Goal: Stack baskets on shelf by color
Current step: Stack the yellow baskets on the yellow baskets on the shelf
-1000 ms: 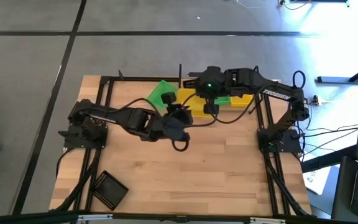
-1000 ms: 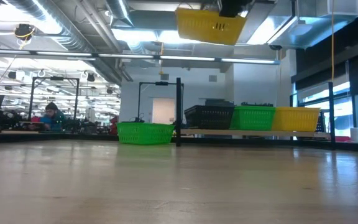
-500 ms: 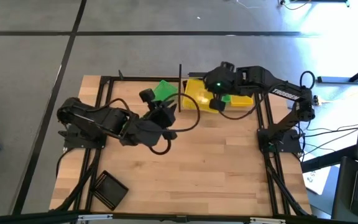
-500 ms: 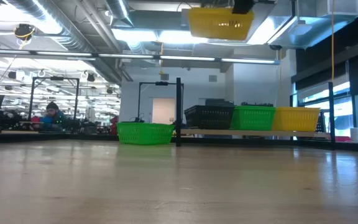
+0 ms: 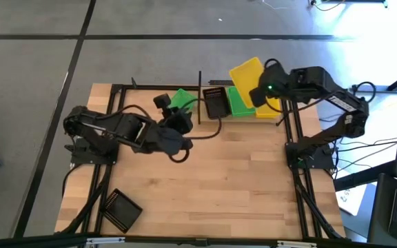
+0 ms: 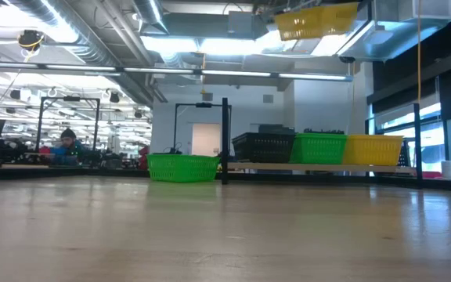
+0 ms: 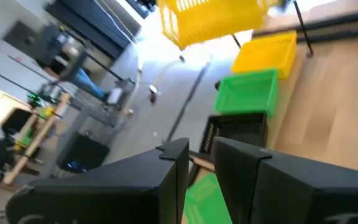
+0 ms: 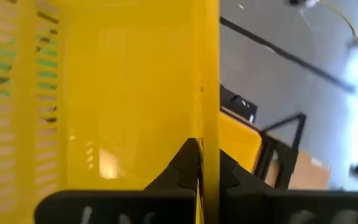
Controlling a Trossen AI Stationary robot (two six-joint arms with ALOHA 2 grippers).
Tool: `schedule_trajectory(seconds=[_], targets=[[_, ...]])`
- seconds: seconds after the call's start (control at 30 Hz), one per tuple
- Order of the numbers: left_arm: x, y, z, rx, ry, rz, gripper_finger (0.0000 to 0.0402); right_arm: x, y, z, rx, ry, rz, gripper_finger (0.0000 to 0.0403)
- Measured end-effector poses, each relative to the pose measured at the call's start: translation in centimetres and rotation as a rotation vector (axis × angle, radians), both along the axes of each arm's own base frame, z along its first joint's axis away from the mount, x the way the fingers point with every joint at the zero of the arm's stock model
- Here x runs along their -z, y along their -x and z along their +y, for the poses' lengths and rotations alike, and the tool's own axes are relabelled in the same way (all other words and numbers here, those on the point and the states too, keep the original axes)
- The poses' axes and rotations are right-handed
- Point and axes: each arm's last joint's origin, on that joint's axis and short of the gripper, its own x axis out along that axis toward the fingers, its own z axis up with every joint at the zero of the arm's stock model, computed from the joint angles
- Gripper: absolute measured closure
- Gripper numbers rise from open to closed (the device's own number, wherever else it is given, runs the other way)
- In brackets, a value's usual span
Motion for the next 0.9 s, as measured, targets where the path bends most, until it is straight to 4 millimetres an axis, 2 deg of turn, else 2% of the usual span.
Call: schedule_trajectory(seconds=[0.2, 0.4, 0.6, 0.9], targets=[[0.4, 0.6, 1.5, -0.033, 0.047, 0.043, 0.0335, 1.4, 3.1, -0.5, 0.169, -0.085, -0.075, 0.0403], [0.8, 0.8, 2.0, -0.05, 0.045, 0.088, 0.0335, 4.8, 6.2, -1.1, 0.355, -0.136, -0.104, 0.0403], [1.1, 0.9, 1.9, -0.018, 0.068, 0.13, 0.0335, 8.1, 6.7, -2.3, 0.434, -0.15, -0.208, 0.0403], [1.2, 0.8, 2.4, -0.032, 0.069, 0.138, 0.0335, 12.8, 6.9, -4.3, 0.558, -0.225, -0.199, 0.0403]])
